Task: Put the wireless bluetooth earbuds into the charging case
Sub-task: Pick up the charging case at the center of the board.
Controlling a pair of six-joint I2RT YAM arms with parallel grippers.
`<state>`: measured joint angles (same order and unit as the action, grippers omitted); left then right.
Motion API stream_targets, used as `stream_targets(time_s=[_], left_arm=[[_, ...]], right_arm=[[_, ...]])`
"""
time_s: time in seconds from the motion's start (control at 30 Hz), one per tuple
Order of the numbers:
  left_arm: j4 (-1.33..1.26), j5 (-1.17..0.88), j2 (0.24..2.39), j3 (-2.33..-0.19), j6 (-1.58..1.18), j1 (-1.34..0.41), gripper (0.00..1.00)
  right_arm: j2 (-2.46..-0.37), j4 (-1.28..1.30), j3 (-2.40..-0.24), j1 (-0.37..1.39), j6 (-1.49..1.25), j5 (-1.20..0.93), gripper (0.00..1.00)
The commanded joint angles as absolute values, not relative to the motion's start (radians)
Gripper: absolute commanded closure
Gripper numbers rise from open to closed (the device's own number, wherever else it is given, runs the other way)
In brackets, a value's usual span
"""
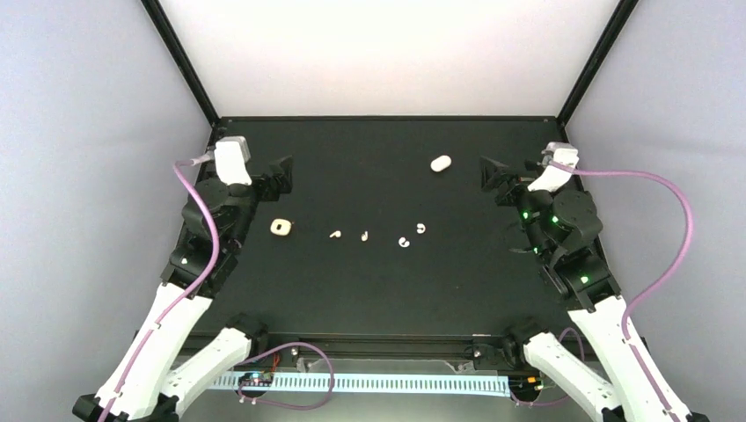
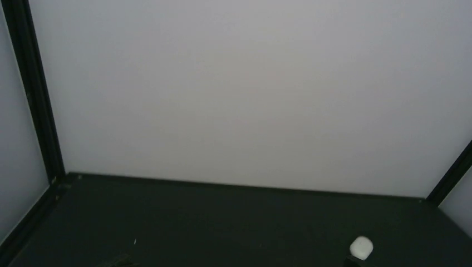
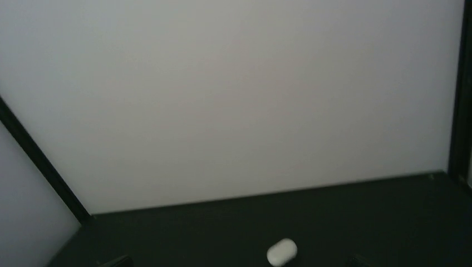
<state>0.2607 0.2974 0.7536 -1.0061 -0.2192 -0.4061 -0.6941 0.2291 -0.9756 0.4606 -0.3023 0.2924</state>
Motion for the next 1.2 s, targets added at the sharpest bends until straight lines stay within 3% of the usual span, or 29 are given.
stream_targets(time_s=[0.0,0.23,0.57,0.87,1.03,1.17], left_arm=[[0.308,0.282,0.716,-0.952,-0.277,-0.379,0.01],[0.333,0.246,0.689,-0.850,-0.316,-0.358,0.01],[0.358,0.166,0.750,-0.792,-0.360,-0.348,0.01],[0.367,0.177,0.796,-0.766,-0.404,-0.344,0.01],[0.453,0.261,0.812,-0.765,-0.477,-0.337,0.01],[0.503,0.196,0.856,-0.764,-0.521,-0.295,0.01]], right_arm=[[-0.696,0.296,-0.925,0.391,-0.393,0.211,0.00],[-0.772,0.398,-0.932,0.360,-0.447,0.205,0.00],[-0.966,0.407,-0.971,0.599,-0.513,0.561,0.00],[-1.209,0.140,-0.917,0.631,-0.549,0.198,0.00],[-1.375,0.152,-0.986,0.641,-0.569,0.229,0.00],[-1.485,0.176,-1.051,0.573,-0.640,0.246,0.01]])
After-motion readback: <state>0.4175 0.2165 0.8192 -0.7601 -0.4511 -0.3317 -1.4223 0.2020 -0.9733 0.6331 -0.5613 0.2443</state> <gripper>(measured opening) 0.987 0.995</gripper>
